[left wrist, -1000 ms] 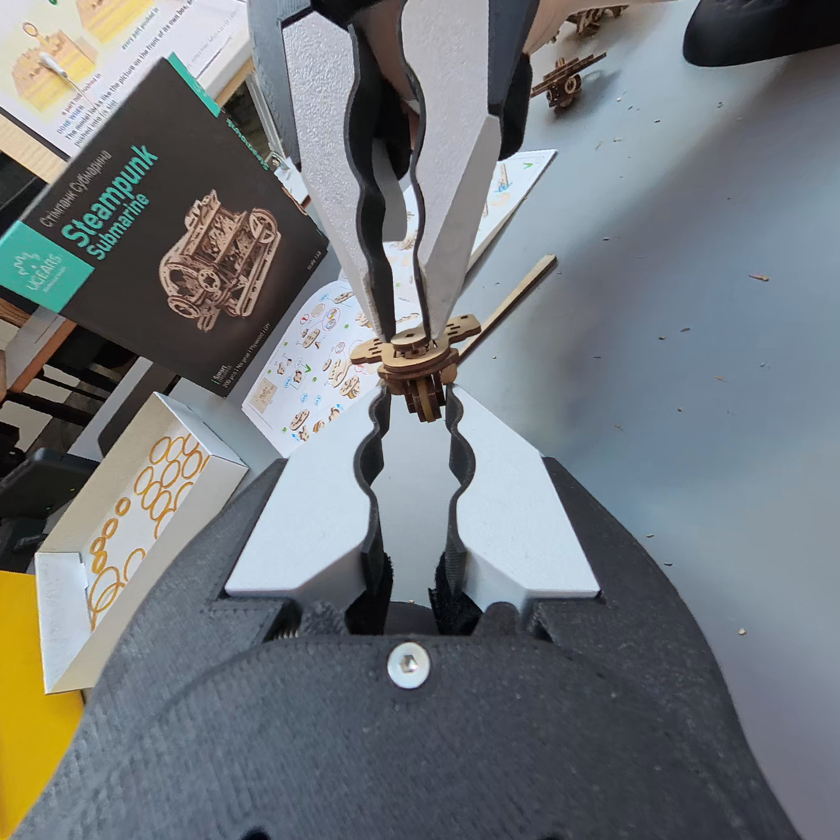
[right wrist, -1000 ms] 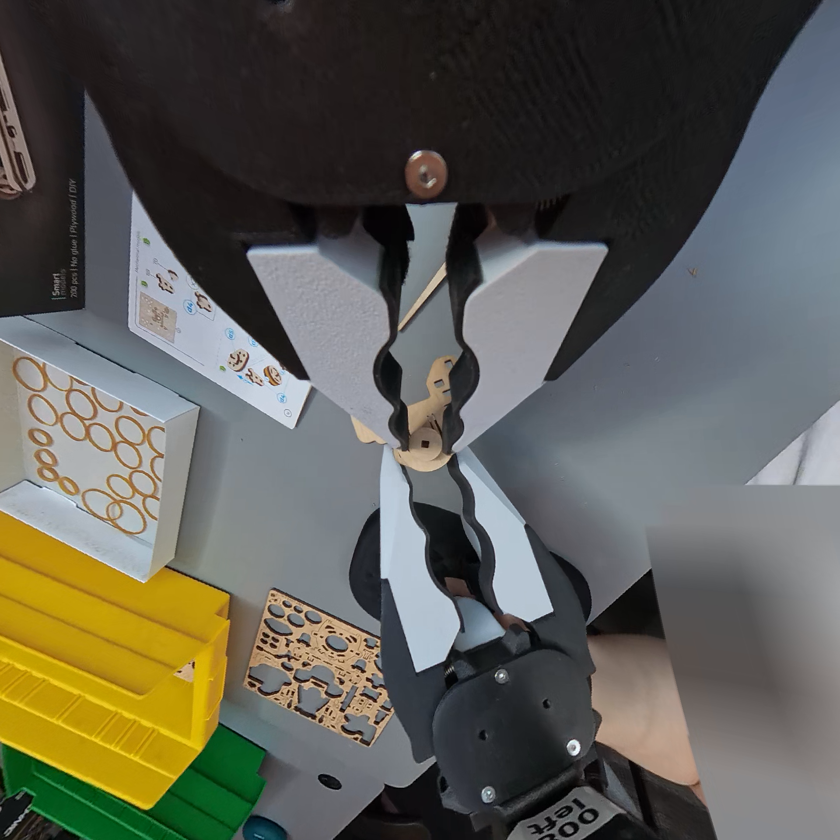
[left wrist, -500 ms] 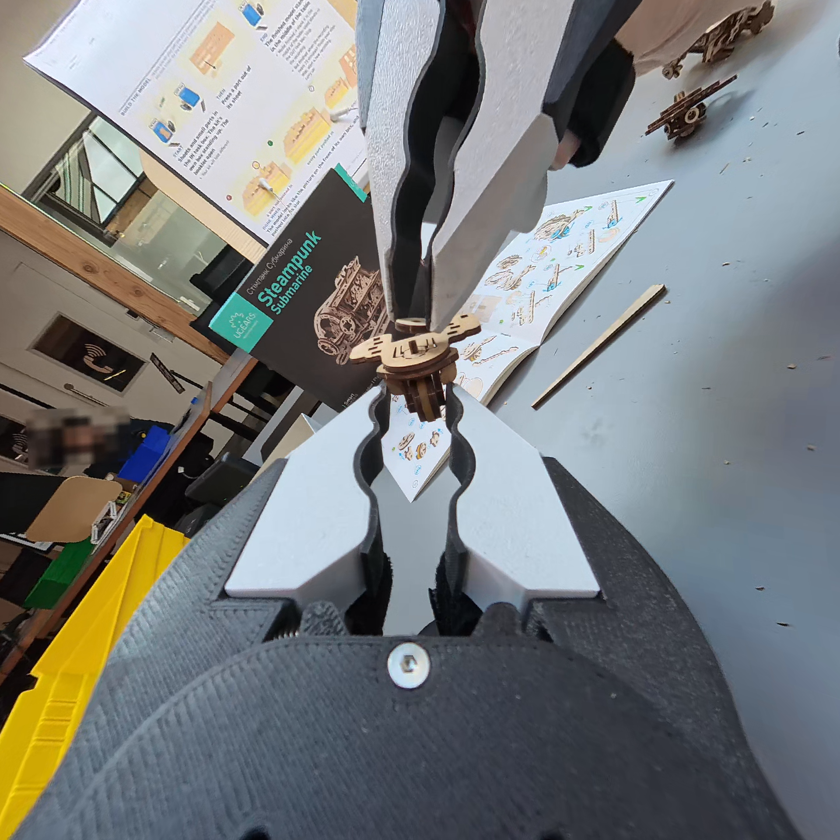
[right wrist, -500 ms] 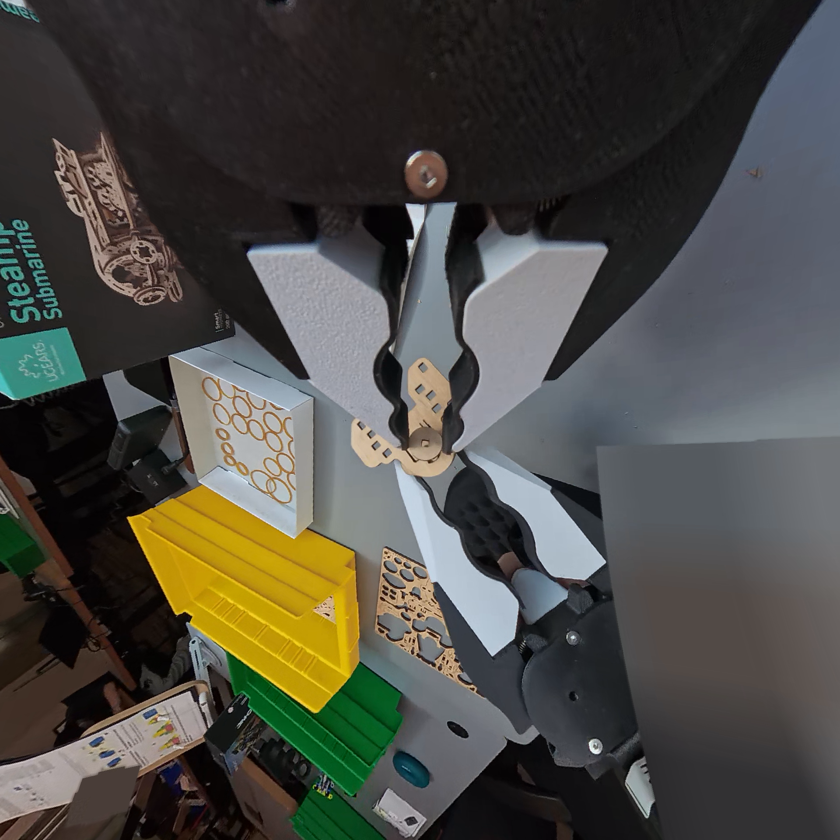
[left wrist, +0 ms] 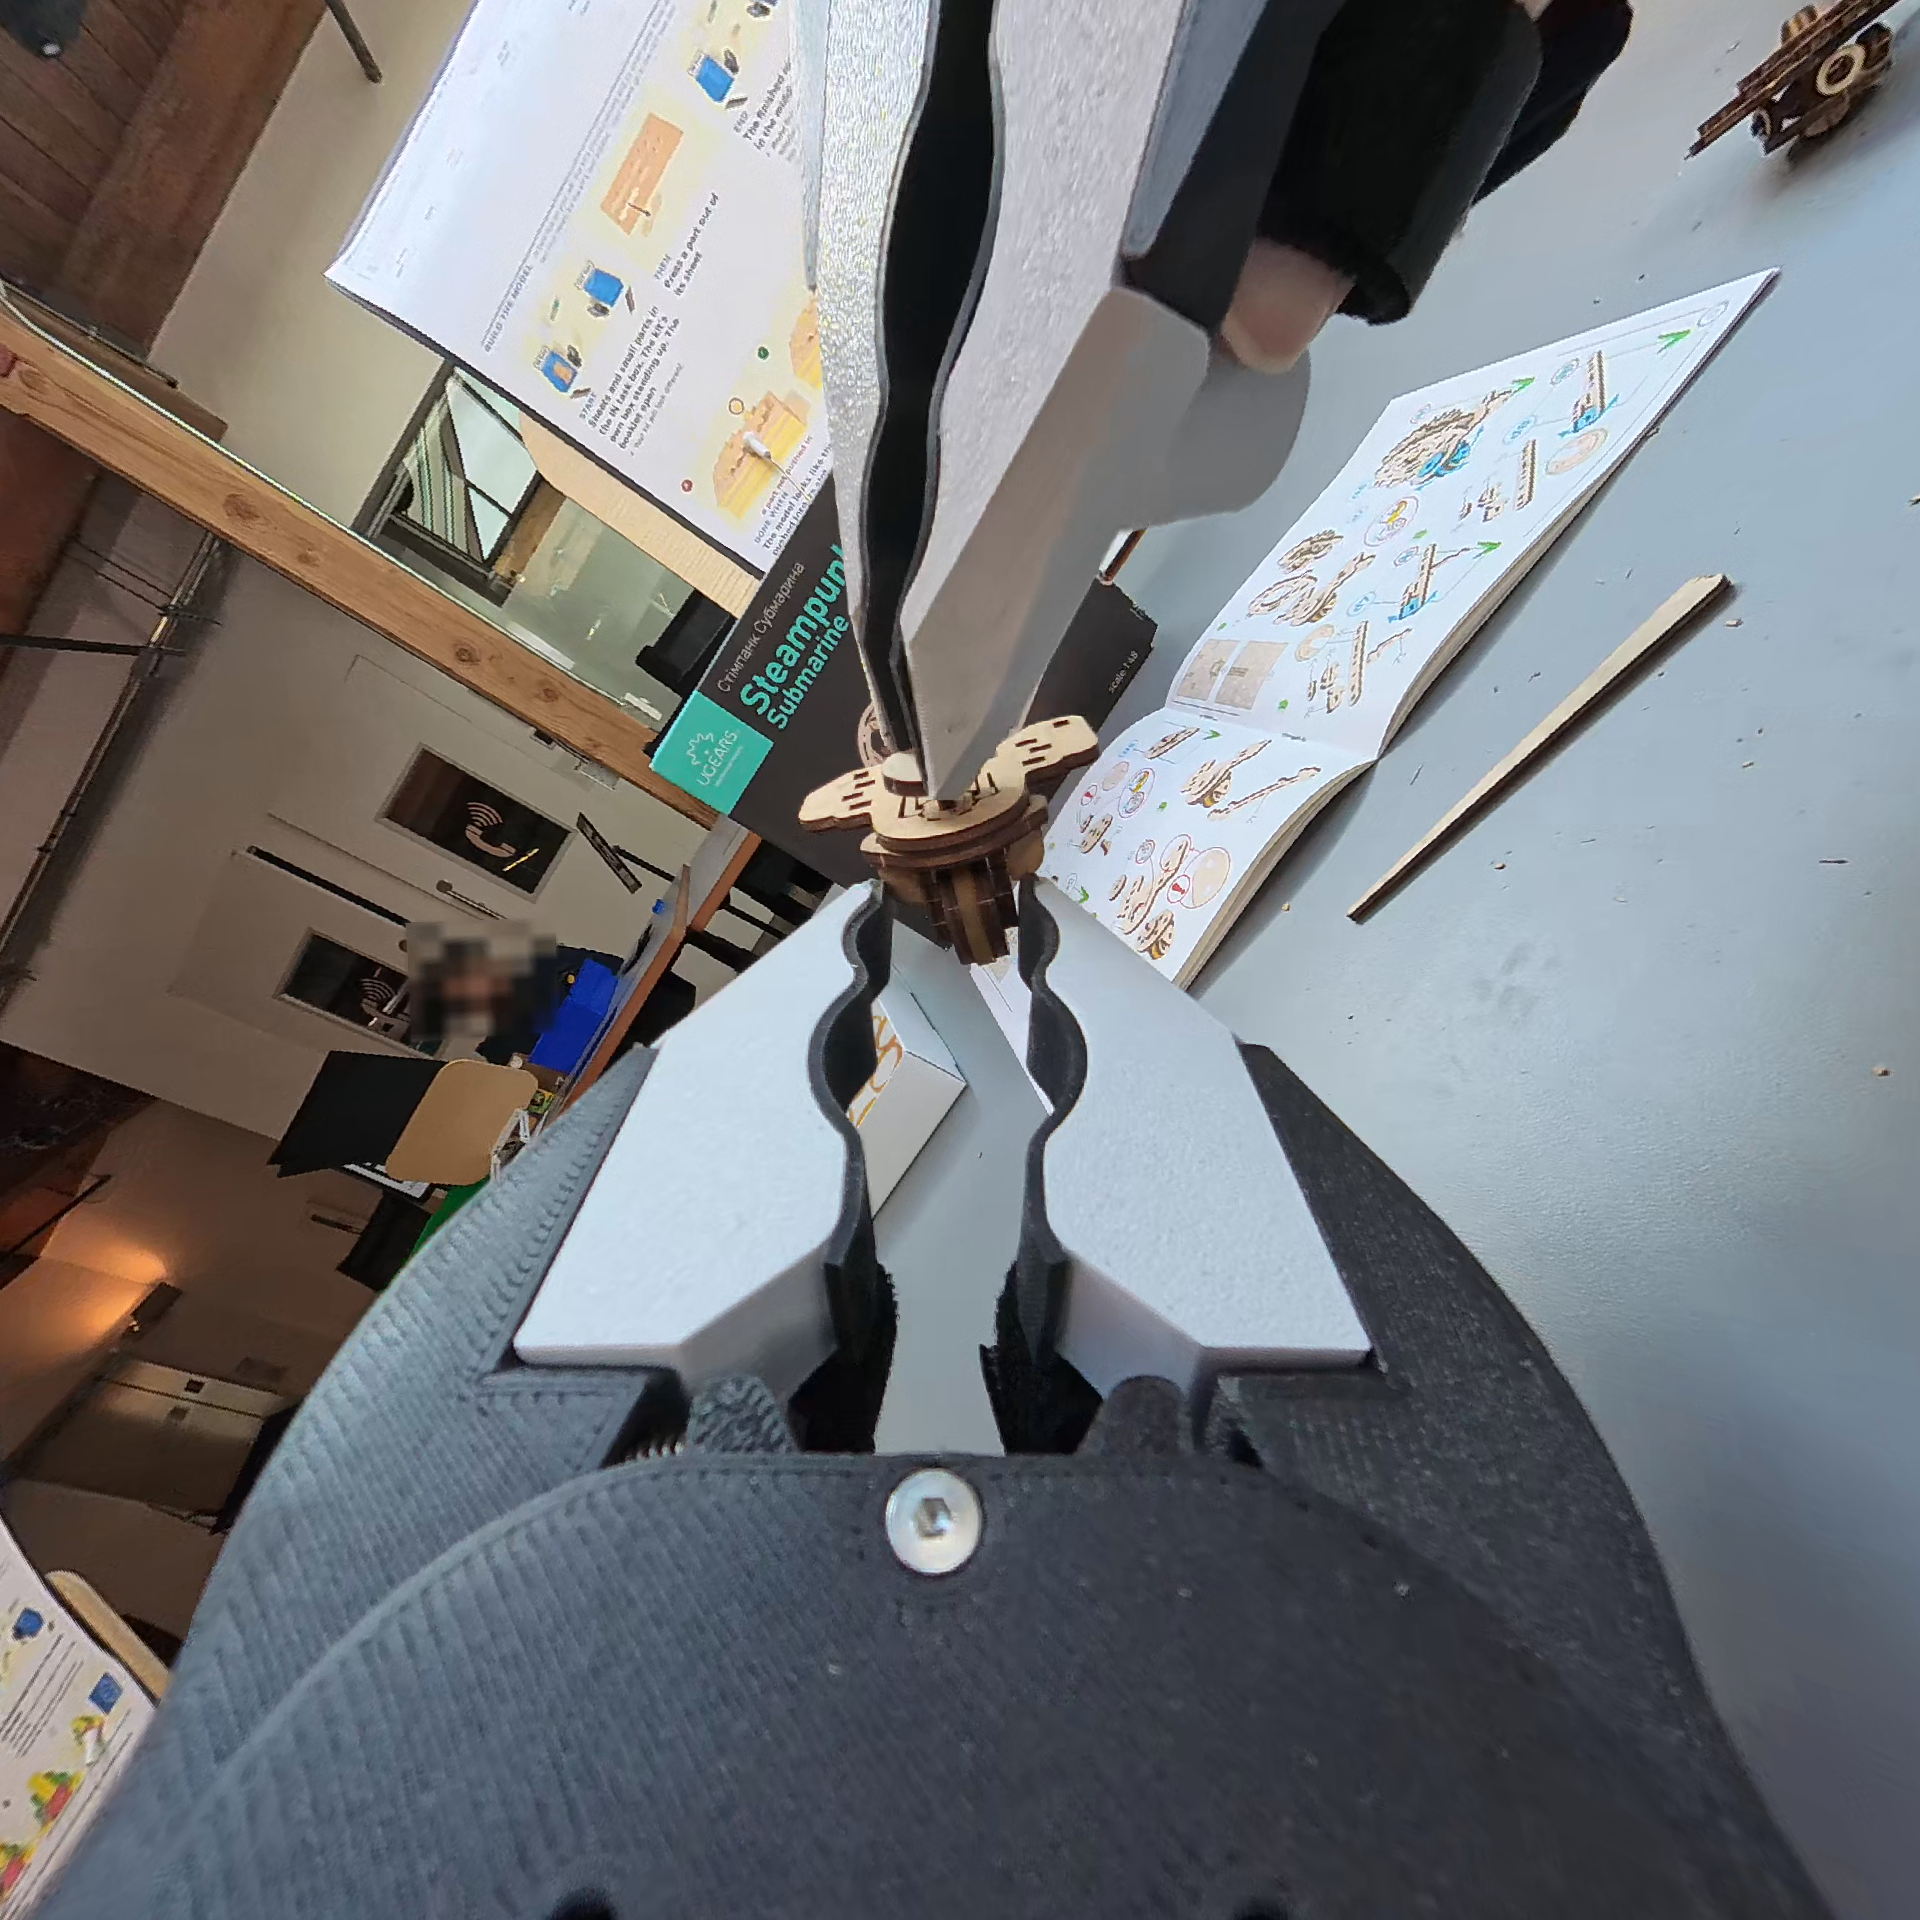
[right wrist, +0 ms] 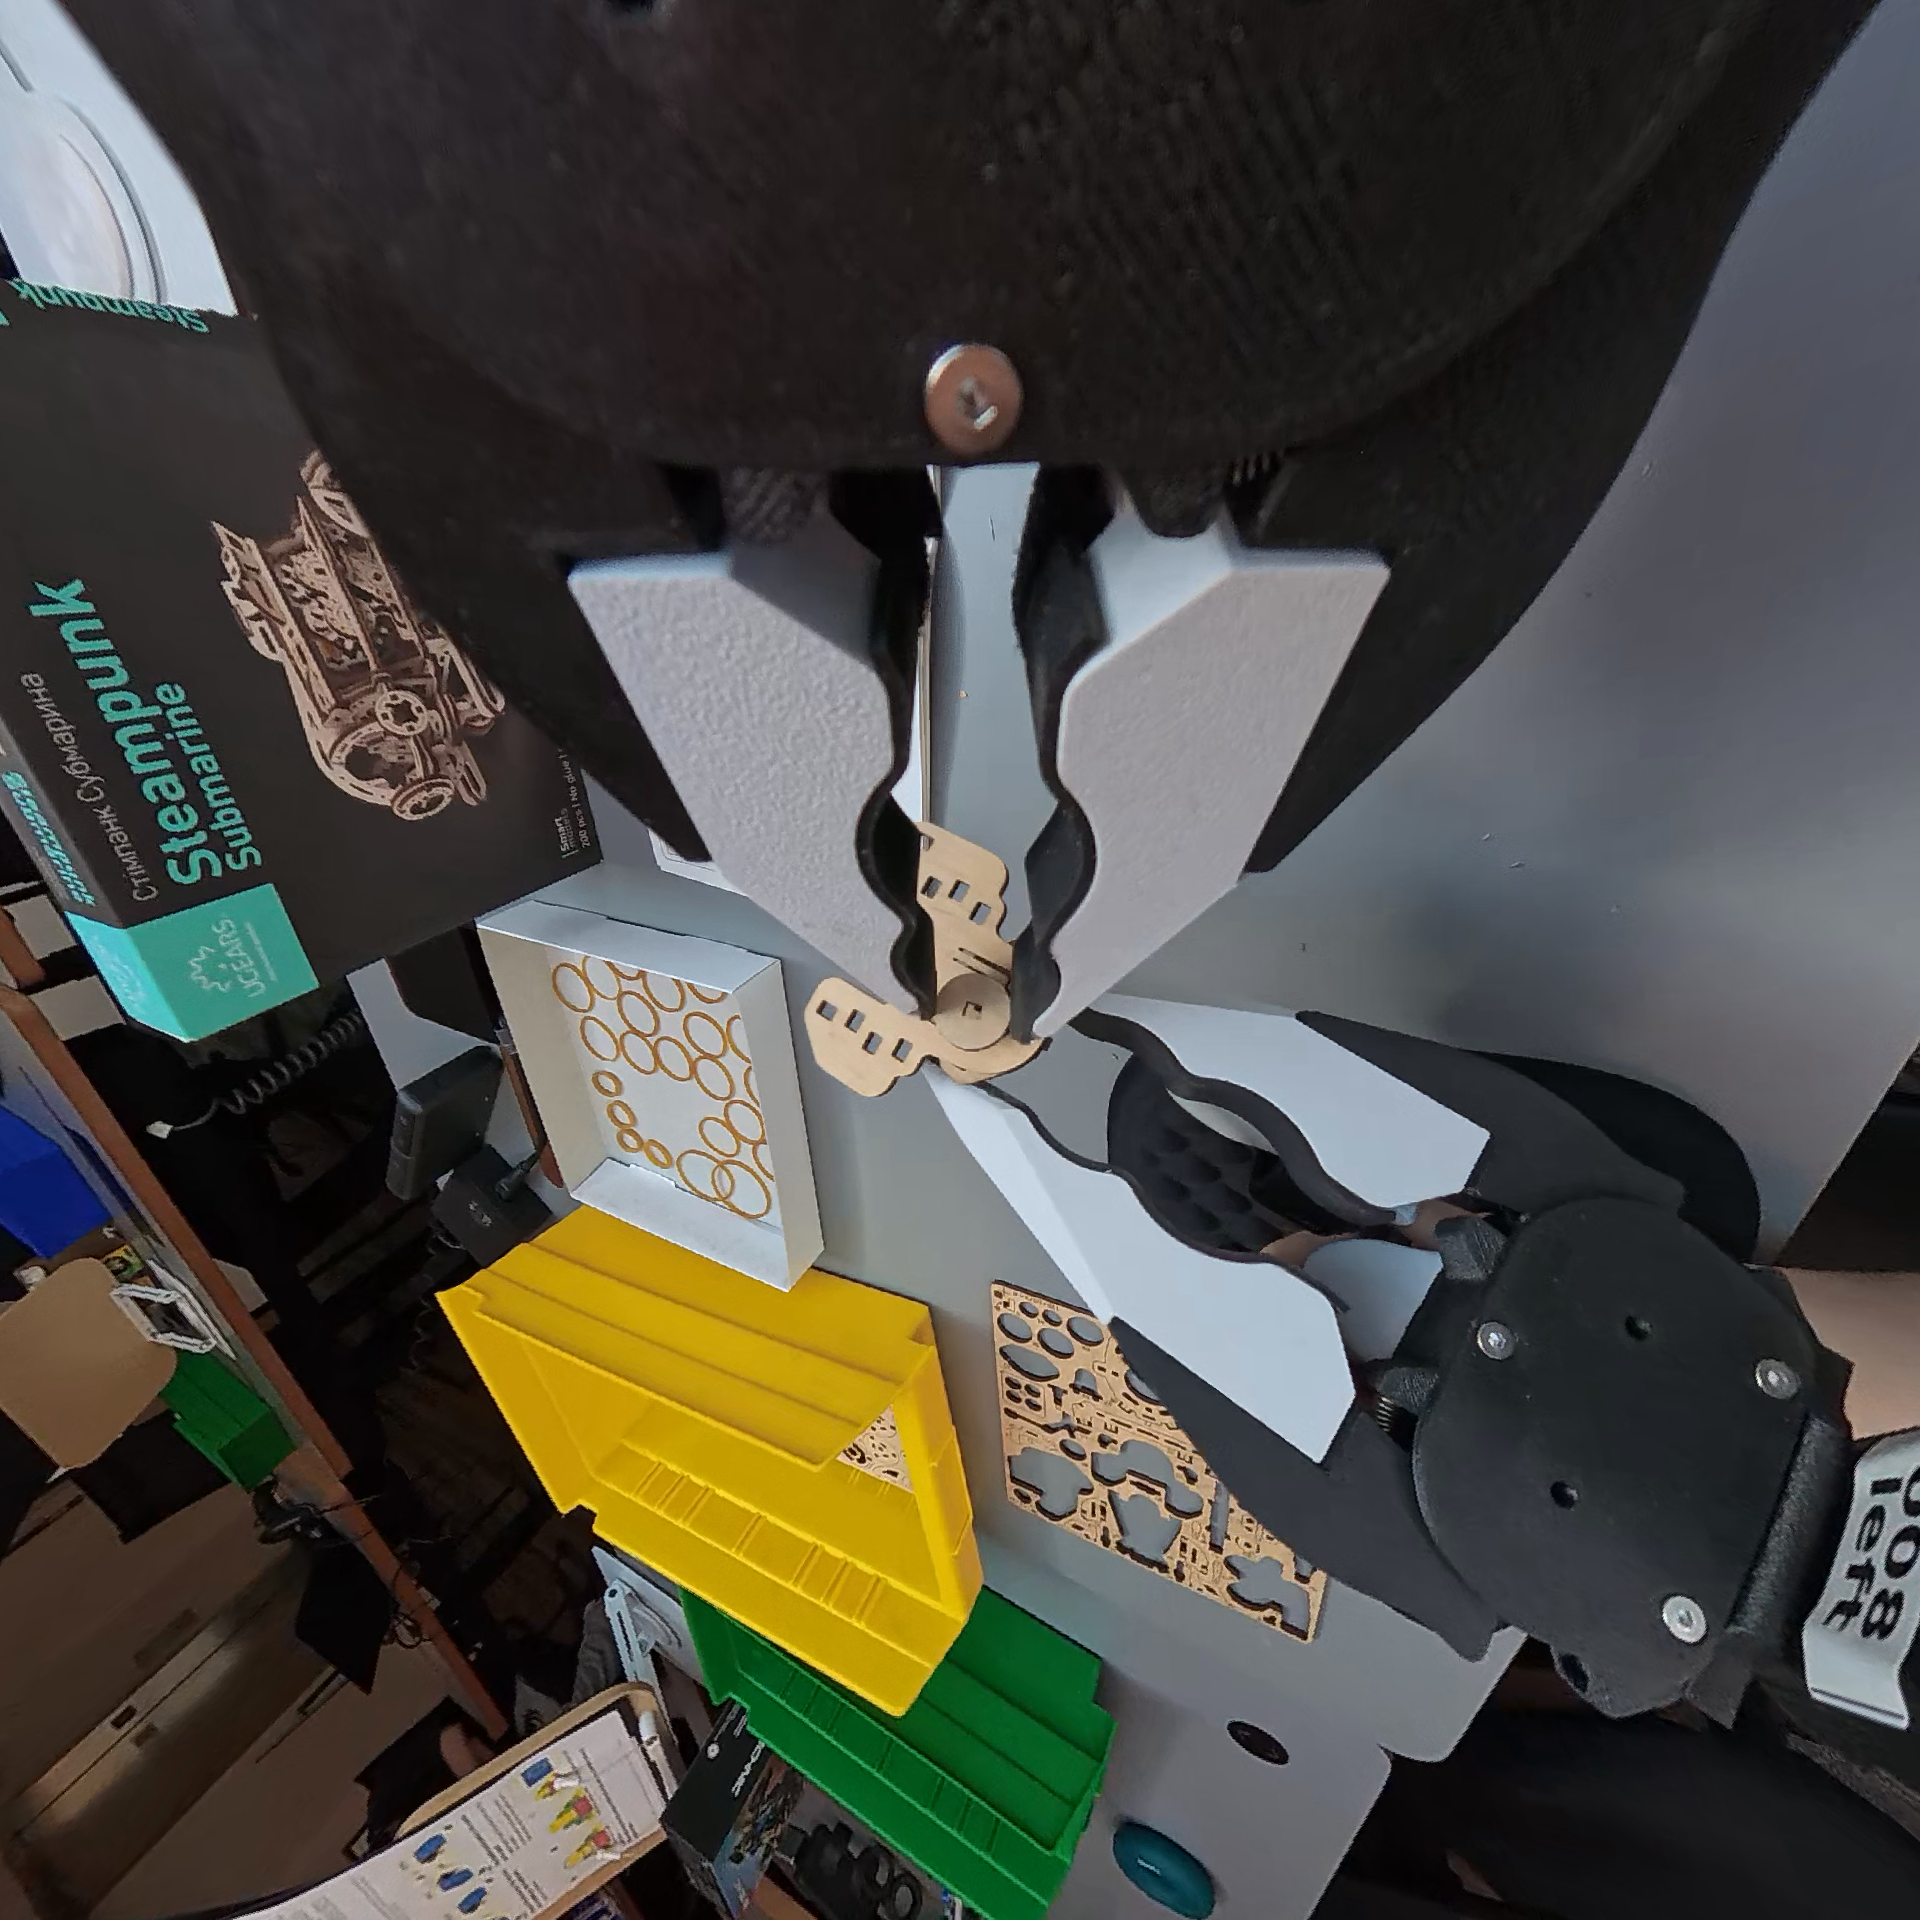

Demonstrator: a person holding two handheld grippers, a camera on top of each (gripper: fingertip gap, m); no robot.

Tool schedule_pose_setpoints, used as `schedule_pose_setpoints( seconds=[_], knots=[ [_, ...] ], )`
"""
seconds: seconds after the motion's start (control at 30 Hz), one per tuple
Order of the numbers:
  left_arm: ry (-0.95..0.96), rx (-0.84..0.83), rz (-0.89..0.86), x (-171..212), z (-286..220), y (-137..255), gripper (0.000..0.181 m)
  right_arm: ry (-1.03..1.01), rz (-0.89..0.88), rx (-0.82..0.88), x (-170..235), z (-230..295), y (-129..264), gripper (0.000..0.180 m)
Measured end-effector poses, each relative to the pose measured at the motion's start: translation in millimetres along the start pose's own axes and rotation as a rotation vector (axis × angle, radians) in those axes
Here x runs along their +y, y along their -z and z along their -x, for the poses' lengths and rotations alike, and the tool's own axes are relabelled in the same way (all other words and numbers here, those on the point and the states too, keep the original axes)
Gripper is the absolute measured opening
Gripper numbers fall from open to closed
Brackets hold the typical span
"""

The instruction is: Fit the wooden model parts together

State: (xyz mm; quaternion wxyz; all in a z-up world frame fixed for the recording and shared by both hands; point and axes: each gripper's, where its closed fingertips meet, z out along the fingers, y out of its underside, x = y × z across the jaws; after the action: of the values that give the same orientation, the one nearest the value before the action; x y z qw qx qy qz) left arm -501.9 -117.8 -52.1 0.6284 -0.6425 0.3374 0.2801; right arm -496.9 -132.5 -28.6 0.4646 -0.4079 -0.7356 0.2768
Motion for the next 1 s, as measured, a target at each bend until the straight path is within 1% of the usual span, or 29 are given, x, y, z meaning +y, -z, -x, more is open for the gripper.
schedule_pose_setpoints(
  seconds=[0.27,0.43,0.57,0.7,0.83,1.0],
  knots=[
    [-0.093,-0.075,0.012,-3,4,1,0.022,-0.113,-0.01,-0.016,-4,0,1,0.012],
    [-0.093,-0.086,0.016,-3,6,1,0.022,-0.188,-0.015,-0.057,-1,1,3,0.012],
    [-0.104,-0.093,0.019,-2,6,1,0.022,-0.207,-0.024,-0.054,-1,0,2,0.012],
    [-0.106,-0.078,0.036,0,3,0,0.023,-0.259,-0.037,-0.088,3,0,0,0.012],
    [-0.138,-0.069,0.079,5,-1,-2,0.022,-0.371,-0.055,-0.135,10,0,-4,0.011],
    [-0.131,-0.04,0.118,11,-6,-4,0.022,-0.401,-0.064,-0.149,16,2,-7,0.012]
  ],
)
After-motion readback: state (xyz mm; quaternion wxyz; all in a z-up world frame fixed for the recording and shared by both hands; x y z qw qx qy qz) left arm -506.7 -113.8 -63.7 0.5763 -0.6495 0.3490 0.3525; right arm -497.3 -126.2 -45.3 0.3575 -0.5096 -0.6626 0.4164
